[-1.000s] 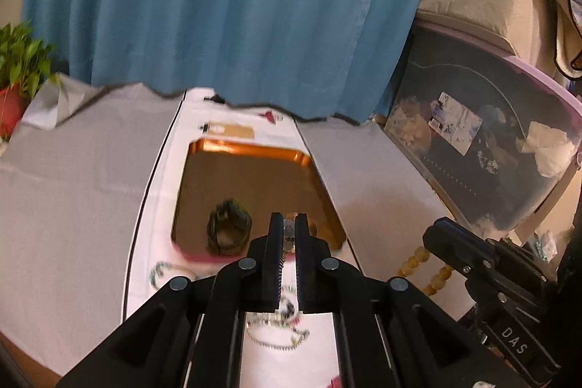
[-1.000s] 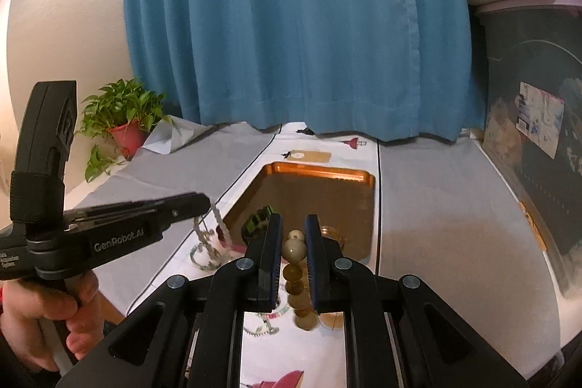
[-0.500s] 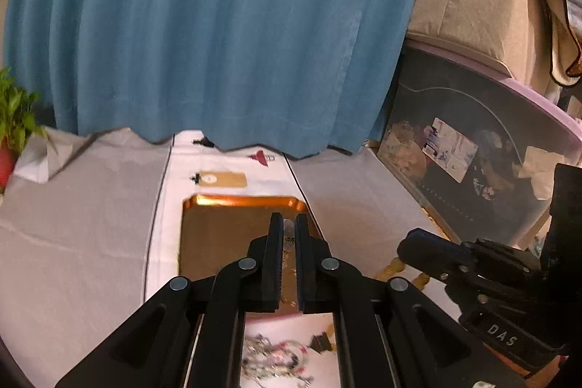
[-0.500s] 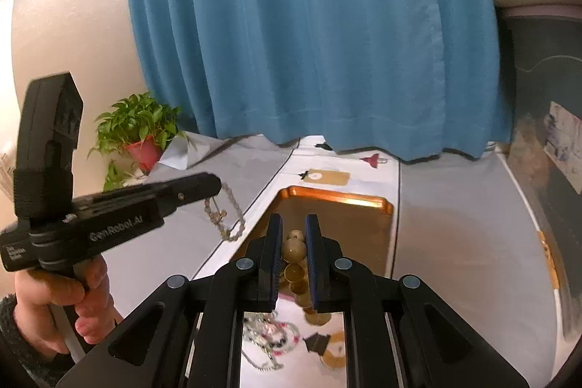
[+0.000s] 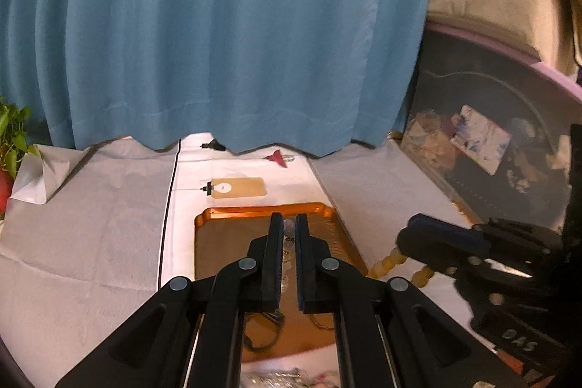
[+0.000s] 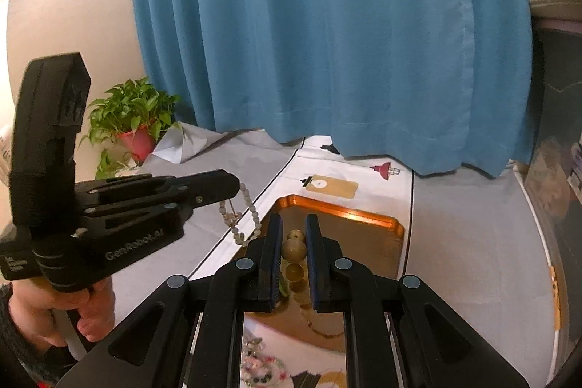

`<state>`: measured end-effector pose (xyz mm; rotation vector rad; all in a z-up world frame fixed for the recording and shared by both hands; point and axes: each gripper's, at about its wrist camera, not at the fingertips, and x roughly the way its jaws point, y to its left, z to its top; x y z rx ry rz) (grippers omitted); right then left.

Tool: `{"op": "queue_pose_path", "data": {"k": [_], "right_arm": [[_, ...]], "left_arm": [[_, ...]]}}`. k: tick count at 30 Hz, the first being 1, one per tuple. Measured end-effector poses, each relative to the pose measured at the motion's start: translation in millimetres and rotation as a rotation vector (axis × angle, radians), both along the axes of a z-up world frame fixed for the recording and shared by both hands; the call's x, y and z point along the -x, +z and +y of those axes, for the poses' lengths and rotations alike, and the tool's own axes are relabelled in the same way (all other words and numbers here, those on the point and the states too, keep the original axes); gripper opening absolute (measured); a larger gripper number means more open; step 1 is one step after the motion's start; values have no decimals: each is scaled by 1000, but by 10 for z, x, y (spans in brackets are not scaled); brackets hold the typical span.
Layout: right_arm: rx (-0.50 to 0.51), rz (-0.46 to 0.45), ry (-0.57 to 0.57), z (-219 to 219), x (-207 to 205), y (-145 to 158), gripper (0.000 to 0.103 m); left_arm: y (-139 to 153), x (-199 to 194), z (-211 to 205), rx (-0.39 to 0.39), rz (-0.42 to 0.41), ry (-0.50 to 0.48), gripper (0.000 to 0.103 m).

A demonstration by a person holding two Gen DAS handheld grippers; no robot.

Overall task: Organize jewelry
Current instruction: 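Lift both bead pieces and carry them over the orange tray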

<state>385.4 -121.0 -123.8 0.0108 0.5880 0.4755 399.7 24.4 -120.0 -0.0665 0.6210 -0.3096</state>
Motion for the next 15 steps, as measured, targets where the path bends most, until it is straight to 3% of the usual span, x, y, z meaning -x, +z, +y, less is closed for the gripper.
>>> {"op": "queue_pose_path", "data": {"k": [6, 15], "right_arm": [[-5, 43, 6, 56, -254, -273, 13], [-165, 173, 49, -77, -730, -891, 13]], "left_arm": [[-339, -315, 55, -8, 46, 15, 4], [-963, -779, 338, 70, 187, 46, 4]]}}
